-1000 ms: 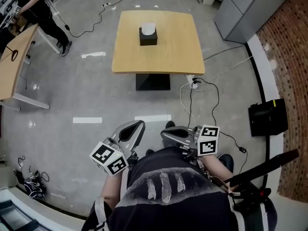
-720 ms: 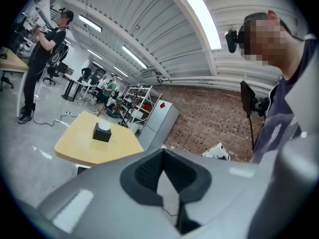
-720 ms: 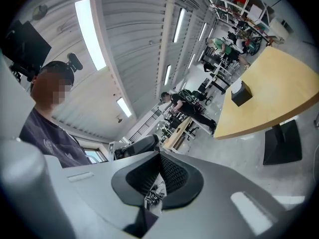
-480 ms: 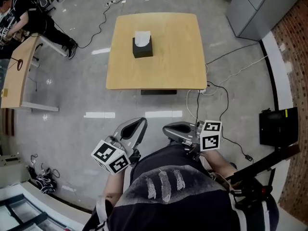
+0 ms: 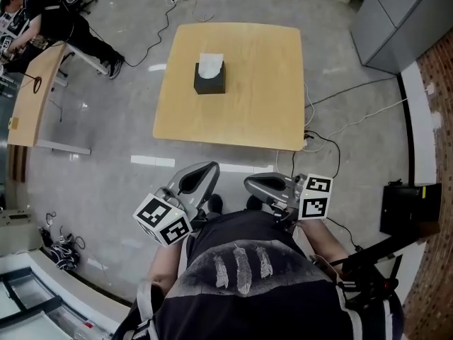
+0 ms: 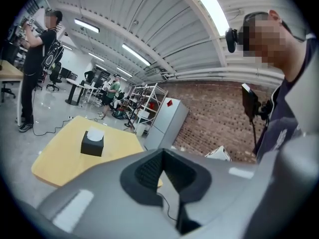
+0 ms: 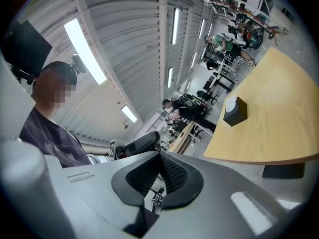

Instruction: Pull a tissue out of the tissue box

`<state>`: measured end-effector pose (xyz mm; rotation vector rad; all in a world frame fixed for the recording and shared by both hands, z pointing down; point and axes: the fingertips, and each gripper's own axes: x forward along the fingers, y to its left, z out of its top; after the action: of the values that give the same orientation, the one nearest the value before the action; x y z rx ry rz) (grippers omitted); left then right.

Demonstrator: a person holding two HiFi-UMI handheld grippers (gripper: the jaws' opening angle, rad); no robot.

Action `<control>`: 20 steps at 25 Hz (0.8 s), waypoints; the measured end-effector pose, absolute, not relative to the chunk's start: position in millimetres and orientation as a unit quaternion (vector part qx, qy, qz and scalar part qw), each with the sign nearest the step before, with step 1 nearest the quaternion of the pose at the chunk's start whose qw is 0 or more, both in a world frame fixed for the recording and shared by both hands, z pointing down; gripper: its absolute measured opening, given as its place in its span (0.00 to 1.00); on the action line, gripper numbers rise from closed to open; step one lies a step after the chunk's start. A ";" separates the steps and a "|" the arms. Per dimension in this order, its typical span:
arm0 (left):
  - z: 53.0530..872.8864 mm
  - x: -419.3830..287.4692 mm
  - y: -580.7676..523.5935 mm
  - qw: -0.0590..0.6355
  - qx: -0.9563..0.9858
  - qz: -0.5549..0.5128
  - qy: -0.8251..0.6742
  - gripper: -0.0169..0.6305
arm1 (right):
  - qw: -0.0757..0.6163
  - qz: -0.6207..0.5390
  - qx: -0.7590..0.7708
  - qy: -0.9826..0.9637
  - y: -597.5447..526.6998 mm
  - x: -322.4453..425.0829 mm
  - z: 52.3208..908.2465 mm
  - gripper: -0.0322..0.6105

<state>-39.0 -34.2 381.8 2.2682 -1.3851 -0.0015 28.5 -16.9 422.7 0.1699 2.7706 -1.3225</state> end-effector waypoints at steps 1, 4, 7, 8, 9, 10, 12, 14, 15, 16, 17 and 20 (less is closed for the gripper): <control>382.1 -37.1 -38.4 0.238 0.830 -0.001 -0.504 0.03 | 0.034 -0.432 0.053 0.900 -19.5 29.4 424.7 0.05; 385.0 -35.1 -49.5 0.241 0.836 0.003 -0.492 0.03 | 0.023 -0.427 0.054 0.902 -20.3 22.1 427.5 0.05; 382.1 -46.2 -62.0 0.240 0.843 -0.004 -0.482 0.03 | 0.015 -0.397 0.038 0.917 -32.9 8.8 420.0 0.05; 380.4 -51.9 -67.3 0.237 0.845 -0.007 -0.479 0.03 | 0.019 -0.391 0.026 0.920 -40.9 5.7 418.0 0.05; 379.2 -57.8 -72.9 0.234 0.848 -0.010 -0.476 0.03 | 0.024 -0.388 0.012 0.921 -48.8 3.3 417.2 0.05; 378.6 -63.6 -78.6 0.232 0.850 -0.012 -0.472 0.03 | 0.028 -0.389 0.001 0.921 -55.7 1.0 417.6 0.05; 378.7 -75.2 -90.8 0.230 0.855 -0.017 -0.464 0.03 | 0.028 -0.390 -0.018 0.920 -67.4 -5.3 419.1 0.05; 378.5 -88.3 -103.4 0.231 0.860 -0.023 -0.455 0.03 | 0.019 -0.385 -0.033 0.922 -77.4 -15.1 418.4 0.05; 377.8 -96.1 -109.6 0.232 0.861 -0.026 -0.451 0.03 | 0.012 -0.381 -0.039 0.924 -81.6 -21.5 417.4 0.05; 376.9 -105.3 -115.8 0.232 0.863 -0.029 -0.449 0.03 | 0.005 -0.378 -0.044 0.925 -85.7 -29.1 416.7 0.05; 376.1 -116.0 -122.0 0.232 0.863 -0.030 -0.448 0.03 | 0.000 -0.378 -0.049 0.925 -90.3 -37.7 416.9 0.05; 376.6 -150.4 -139.7 0.230 0.865 -0.030 -0.445 0.03 | 0.000 -0.389 -0.069 0.919 -105.7 -63.1 419.8 0.05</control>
<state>-150.4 -139.7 376.6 2.3797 -1.2247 -0.0830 -63.1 -105.7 419.8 -0.2153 2.8876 -1.2210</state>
